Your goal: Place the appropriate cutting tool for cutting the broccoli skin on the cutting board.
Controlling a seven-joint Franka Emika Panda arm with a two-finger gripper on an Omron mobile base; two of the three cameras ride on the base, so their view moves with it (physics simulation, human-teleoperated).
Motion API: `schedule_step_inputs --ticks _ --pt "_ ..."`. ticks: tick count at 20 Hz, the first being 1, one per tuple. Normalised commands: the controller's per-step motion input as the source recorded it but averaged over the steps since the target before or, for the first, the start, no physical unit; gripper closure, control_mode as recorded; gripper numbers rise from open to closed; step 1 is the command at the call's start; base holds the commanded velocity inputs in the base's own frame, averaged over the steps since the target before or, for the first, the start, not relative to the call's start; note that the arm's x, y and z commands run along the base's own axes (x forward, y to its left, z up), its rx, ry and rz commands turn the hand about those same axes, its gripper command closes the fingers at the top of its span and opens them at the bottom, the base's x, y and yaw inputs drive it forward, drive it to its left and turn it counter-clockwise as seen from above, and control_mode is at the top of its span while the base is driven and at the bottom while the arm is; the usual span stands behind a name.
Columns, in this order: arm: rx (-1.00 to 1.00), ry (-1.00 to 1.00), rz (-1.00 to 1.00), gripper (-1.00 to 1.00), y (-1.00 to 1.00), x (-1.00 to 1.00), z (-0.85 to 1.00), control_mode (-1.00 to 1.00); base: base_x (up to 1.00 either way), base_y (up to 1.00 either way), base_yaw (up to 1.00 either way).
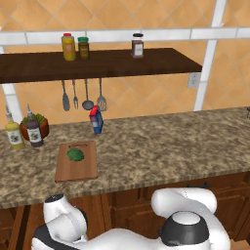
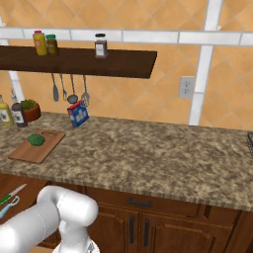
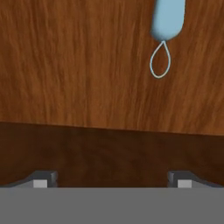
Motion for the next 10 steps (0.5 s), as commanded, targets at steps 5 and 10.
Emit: schedule_step_inputs --ticks 5,10 --pt "0.0 0.11 -0.01 -1.0 0.0 -0.83 0.12 -1.0 0.0 0.0 0.0" --pt "-0.05 0.0 -0.12 -1.0 0.1 0.47 0.49 -1.0 0.0 0.0 0.0"
